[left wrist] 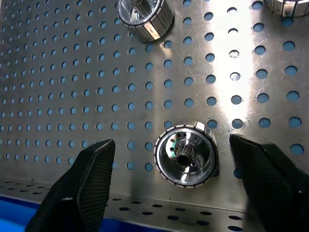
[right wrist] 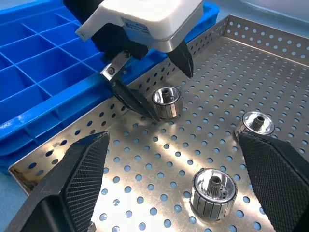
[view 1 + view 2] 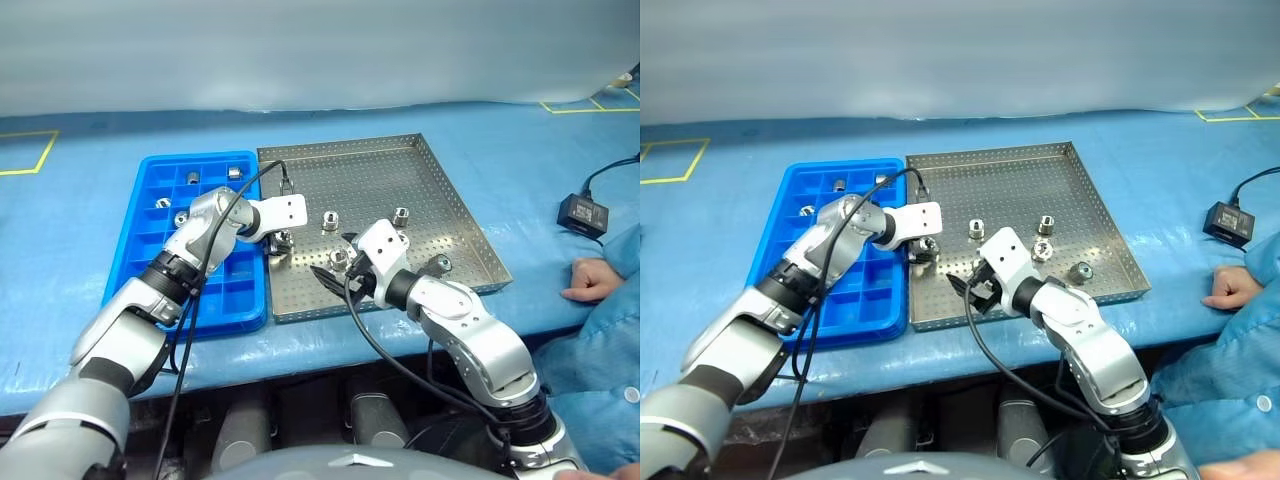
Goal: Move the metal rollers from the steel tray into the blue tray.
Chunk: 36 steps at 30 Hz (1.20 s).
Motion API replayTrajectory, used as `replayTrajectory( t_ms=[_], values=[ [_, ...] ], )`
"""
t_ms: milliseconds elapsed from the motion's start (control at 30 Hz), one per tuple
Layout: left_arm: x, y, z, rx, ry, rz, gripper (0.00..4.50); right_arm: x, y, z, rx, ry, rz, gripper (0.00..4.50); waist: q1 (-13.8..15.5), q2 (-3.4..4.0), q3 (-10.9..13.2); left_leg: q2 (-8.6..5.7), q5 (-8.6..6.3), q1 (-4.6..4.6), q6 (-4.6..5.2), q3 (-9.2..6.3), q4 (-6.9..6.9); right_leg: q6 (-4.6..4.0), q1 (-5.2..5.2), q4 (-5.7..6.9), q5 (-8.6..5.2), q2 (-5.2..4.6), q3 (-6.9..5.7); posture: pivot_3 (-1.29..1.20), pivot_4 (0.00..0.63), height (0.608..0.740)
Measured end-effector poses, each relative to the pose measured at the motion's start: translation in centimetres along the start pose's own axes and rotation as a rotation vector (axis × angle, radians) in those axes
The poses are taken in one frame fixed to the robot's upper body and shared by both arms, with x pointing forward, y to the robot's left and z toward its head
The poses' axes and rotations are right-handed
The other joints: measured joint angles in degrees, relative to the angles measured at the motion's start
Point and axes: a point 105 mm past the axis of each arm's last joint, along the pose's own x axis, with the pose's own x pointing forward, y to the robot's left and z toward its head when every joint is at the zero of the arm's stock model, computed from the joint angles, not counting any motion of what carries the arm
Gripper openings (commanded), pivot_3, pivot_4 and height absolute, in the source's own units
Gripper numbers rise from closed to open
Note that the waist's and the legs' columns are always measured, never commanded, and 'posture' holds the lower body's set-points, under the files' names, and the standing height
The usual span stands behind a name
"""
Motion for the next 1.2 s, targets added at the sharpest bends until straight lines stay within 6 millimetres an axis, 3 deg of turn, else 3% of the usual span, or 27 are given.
replayTrajectory(
  t_ms=[167,267,400,500,600,1000,1100,1200],
  values=[
    [0.4,0.3,0.0,0.048,0.041,-0.018,3.98,0.1,0.1,0.0,0.005,-0.007,-0.013,4.5,-0.35,0.01,-0.01,0.0,-0.01,0.01,0.02,0.01,0.02,0.01,0.0,0.03,0.0,0.0,0.02,-0.18,0.15,0.74],
    [0.6,0.4,0.0,0.057,0.055,-0.021,3.37,0.1,0.1,0.1,0.001,-0.014,-0.015,4.5,-0.41,0.07,-0.04,0.0,0.0,0.02,0.03,0.02,0.07,0.02,0.02,0.04,0.01,-0.01,0.03,-0.18,0.15,0.74],
    [0.7,0.5,0.2,0.056,0.053,-0.022,2.09,0.2,0.1,0.1,-0.001,-0.017,-0.019,4.5,-0.44,0.08,-0.06,0.0,0.01,0.02,0.05,0.03,0.1,0.03,0.04,0.04,0.01,-0.03,0.05,-0.17,0.15,0.74],
    [0.7,0.5,0.3,0.06,0.053,-0.027,2.09,0.2,0.1,0.2,-0.003,-0.019,-0.022,4.5,-0.53,0.1,-0.07,-0.01,0.0,0.02,0.08,0.04,0.08,0.03,0.03,0.05,0.02,-0.04,0.06,-0.17,0.15,0.74],
    [0.6,0.6,0.2,0.046,0.045,-0.027,1.75,0.2,0.0,0.2,-0.002,-0.019,-0.021,4.5,-0.56,0.11,-0.07,-0.01,0.0,0.02,0.08,0.03,0.06,0.03,0.01,0.06,0.02,-0.03,0.07,-0.16,0.15,0.74],
    [0.0,0.3,0.7,-0.104,-0.069,-0.027,1.75,0.7,0.0,-0.4,0.02,-0.002,-0.005,4.5,-0.52,0.09,-0.05,-0.02,0.0,-0.04,0.1,0.04,0.07,0.06,-0.02,0.05,0.03,-0.03,0.08,-0.15,0.15,0.74],
    [-1.5,0.5,2.5,-0.168,-0.206,-0.015,1.75,0.9,0.1,-0.7,0.04,0.006,0.009,4.5,-0.52,0.09,-0.05,-0.01,-0.01,-0.06,0.11,0.03,0.06,0.06,-0.04,0.05,0.04,-0.03,0.1,-0.14,0.15,0.74],
    [-4.3,0.7,4.4,-0.199,-0.361,0.02,1.75,1.0,0.3,-0.9,0.064,0.006,0.037,4.5,-0.58,0.09,-0.05,-0.01,-0.01,-0.04,0.11,0.04,0.05,0.06,-0.04,0.06,0.05,-0.03,0.12,-0.12,0.15,0.74]
  ],
)
